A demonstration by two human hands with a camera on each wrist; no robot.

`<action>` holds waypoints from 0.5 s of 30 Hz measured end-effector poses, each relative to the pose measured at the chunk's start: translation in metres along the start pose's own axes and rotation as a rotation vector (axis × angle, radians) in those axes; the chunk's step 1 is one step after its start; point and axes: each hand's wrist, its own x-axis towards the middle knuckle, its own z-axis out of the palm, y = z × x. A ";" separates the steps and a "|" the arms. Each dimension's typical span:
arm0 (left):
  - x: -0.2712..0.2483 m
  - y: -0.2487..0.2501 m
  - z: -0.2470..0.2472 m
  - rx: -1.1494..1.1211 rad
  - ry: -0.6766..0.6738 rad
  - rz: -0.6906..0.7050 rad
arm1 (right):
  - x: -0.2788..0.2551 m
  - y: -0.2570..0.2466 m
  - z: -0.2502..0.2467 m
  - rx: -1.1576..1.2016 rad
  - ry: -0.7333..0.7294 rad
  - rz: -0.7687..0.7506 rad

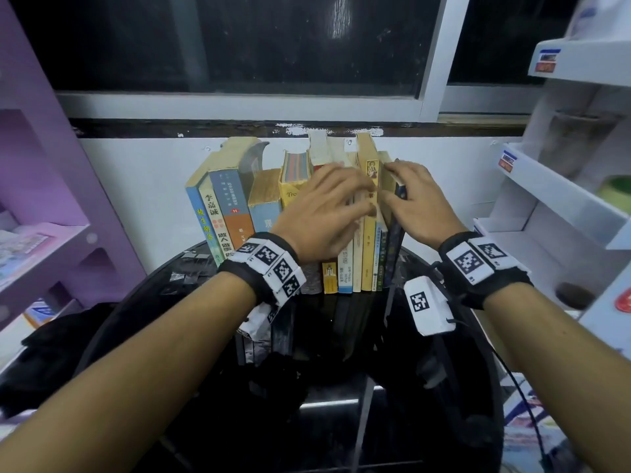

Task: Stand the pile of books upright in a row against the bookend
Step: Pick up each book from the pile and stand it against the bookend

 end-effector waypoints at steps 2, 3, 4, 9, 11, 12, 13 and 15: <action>-0.004 -0.006 -0.009 0.028 0.050 -0.102 | -0.006 0.005 0.000 0.000 0.024 -0.028; -0.006 -0.009 -0.013 0.046 0.060 -0.152 | -0.007 0.007 -0.001 -0.007 0.032 -0.017; -0.007 -0.012 -0.016 0.057 0.050 -0.205 | -0.008 0.009 -0.002 -0.019 0.035 0.004; -0.011 -0.014 -0.022 -0.027 -0.066 -0.423 | -0.015 0.011 -0.007 -0.009 -0.021 -0.017; -0.011 -0.012 -0.020 -0.070 -0.076 -0.445 | -0.016 0.010 -0.008 -0.012 -0.025 -0.007; -0.011 -0.012 -0.020 -0.088 -0.068 -0.457 | -0.016 0.010 -0.008 -0.014 -0.029 -0.007; -0.010 -0.012 -0.019 -0.106 -0.054 -0.473 | -0.015 0.009 -0.008 -0.023 -0.035 -0.009; -0.008 -0.011 -0.019 -0.141 -0.036 -0.504 | -0.014 0.006 -0.007 -0.052 -0.051 -0.012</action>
